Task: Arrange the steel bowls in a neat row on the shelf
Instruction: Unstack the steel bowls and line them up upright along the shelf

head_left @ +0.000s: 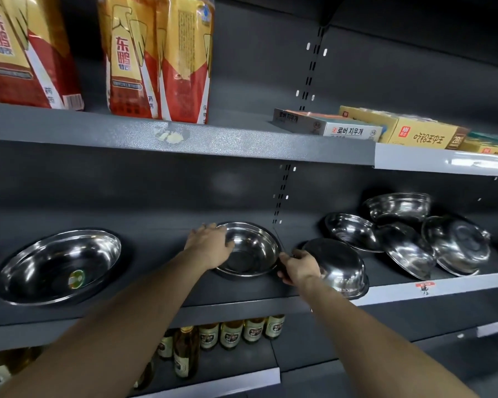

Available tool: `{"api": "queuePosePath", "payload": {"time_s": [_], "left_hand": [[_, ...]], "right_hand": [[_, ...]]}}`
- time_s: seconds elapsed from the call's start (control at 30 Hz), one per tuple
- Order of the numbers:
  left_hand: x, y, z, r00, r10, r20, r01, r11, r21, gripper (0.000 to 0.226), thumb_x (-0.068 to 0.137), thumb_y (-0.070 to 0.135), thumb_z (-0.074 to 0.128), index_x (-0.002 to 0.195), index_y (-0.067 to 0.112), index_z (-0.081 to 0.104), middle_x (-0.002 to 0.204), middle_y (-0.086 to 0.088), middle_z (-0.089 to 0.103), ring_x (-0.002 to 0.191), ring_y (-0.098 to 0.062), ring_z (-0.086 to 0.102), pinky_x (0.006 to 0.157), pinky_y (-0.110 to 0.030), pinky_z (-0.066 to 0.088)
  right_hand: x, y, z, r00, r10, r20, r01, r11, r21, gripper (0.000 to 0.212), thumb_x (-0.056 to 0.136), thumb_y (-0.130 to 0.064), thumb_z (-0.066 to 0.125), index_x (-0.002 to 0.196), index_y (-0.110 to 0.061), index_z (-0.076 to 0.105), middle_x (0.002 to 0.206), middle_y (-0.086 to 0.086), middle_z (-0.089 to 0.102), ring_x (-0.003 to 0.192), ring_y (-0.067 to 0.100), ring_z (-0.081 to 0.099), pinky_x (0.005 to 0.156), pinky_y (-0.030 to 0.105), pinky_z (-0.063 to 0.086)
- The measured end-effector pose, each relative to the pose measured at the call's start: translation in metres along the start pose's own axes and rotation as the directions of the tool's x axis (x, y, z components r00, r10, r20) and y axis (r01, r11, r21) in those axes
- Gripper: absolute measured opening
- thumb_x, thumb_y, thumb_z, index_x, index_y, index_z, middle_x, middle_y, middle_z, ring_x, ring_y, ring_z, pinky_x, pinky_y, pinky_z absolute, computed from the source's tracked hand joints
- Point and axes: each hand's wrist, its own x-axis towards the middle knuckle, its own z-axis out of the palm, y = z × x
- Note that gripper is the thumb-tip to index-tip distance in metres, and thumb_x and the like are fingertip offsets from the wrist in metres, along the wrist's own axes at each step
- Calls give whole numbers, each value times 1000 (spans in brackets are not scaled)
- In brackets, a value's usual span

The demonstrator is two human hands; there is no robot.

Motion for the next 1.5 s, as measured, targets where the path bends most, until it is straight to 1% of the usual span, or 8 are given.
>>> {"api": "queuePosePath", "payload": {"time_s": [0.37,0.5,0.63,0.73,0.93,1.13,1.33,1.5], "left_hand": [[23,63,19,972,234,34,-228,965,-133,48,96,44,47,133,15,53,143,-7,49,131,-30,48,106,-39,40],[23,91,23,951,306,32,-298,942,-152,49,96,42,48,135,12,51,142,-7,49,132,-28,46,107,-37,40],[25,115,27,943,331,36,-324,937,-132,50,97,41,48,138,12,50,143,-7,48,133,-28,46,109,-38,38],[26,135,33,944,326,46,-316,937,-151,46,98,39,48,134,11,52,137,-7,52,128,-28,50,105,-39,41],[30,178,49,969,210,130,-180,961,-210,44,98,44,46,127,12,56,128,-11,59,118,-30,56,100,-41,46],[31,208,72,955,-66,288,151,947,-284,79,96,66,27,149,6,33,144,-18,48,131,-34,48,106,-41,41],[22,237,82,935,-207,288,318,848,-423,77,96,65,29,143,6,41,137,-16,55,126,-32,53,104,-38,42],[16,239,68,932,-268,244,355,816,-457,71,98,63,28,131,6,55,124,-15,64,116,-30,60,102,-40,46]], "right_hand": [[-14,13,-68,965,17,-261,-2,998,55,36,96,-19,64,126,-3,56,104,18,69,71,26,67,52,24,58],[-10,18,-95,927,-26,-373,9,999,-47,40,93,-25,65,127,-4,59,115,18,71,101,35,70,92,40,56],[-5,19,-116,923,-21,-384,6,999,-40,29,94,-25,65,116,-7,60,96,12,74,69,28,71,73,34,58],[6,26,-131,924,-27,-382,-4,997,-81,39,91,-29,67,121,-6,60,106,12,73,94,33,71,93,43,54],[41,36,-165,963,16,-268,-24,999,-30,67,89,-32,69,144,-5,42,127,16,63,114,40,64,101,51,50],[64,36,-185,992,98,-75,-95,995,31,55,93,-35,66,135,-4,51,85,6,67,71,27,70,65,36,62],[74,45,-180,999,23,-23,-25,996,-89,49,88,-43,66,120,-7,60,113,12,68,100,31,69,92,46,56],[70,37,-176,1000,13,-23,-15,996,-90,52,88,-47,65,119,-5,61,113,12,69,103,30,67,96,43,54]]}}
